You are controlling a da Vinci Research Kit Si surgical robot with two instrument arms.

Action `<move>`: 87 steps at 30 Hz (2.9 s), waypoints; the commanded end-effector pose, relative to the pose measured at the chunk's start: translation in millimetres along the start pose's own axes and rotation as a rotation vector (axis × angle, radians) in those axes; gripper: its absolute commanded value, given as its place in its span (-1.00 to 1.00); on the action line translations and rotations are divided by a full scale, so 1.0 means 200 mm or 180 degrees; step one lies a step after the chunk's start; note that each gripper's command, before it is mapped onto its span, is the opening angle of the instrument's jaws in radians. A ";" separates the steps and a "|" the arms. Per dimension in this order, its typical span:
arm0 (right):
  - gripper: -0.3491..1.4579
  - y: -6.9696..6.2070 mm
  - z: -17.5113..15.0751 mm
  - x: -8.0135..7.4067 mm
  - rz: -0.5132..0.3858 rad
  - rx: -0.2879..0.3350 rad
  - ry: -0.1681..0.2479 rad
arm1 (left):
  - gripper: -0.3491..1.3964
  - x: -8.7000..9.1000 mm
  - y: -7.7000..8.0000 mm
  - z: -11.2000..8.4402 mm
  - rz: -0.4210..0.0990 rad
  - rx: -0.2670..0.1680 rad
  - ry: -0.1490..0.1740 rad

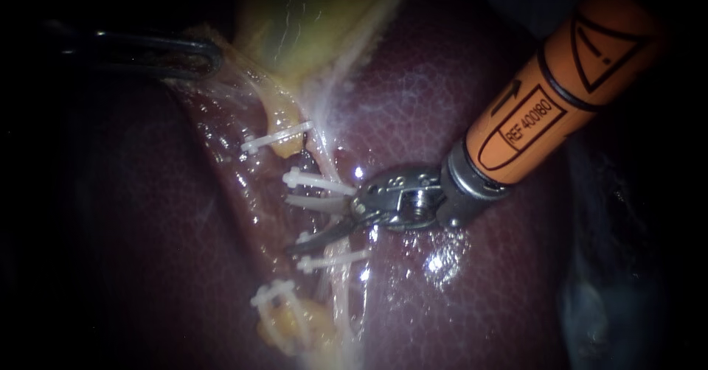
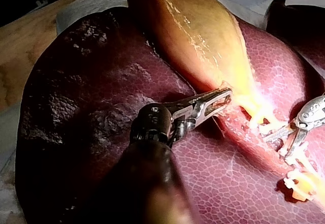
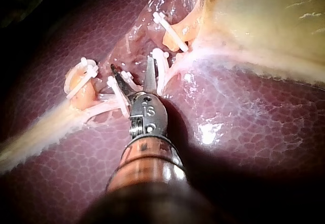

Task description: Go to the cutting position right tube

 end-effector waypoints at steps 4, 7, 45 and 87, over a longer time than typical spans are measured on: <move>0.73 -0.002 0.000 0.001 -0.0001 0.0005 -0.0001 | -1.00 0.000 0.000 0.000 0.0000 -0.0001 0.0000; 0.77 -0.005 -0.002 0.003 -0.0001 0.0017 -0.0001 | -1.00 0.000 0.000 0.000 0.0000 -0.0001 0.0000; 0.66 0.002 -0.031 -0.017 0.0584 0.0621 -0.0170 | -1.00 0.000 0.000 0.000 0.0002 -0.0001 0.0000; 0.75 0.000 0.004 0.010 0.0836 0.1515 0.0768 | -1.00 0.001 -0.001 0.002 0.0005 0.0010 -0.0001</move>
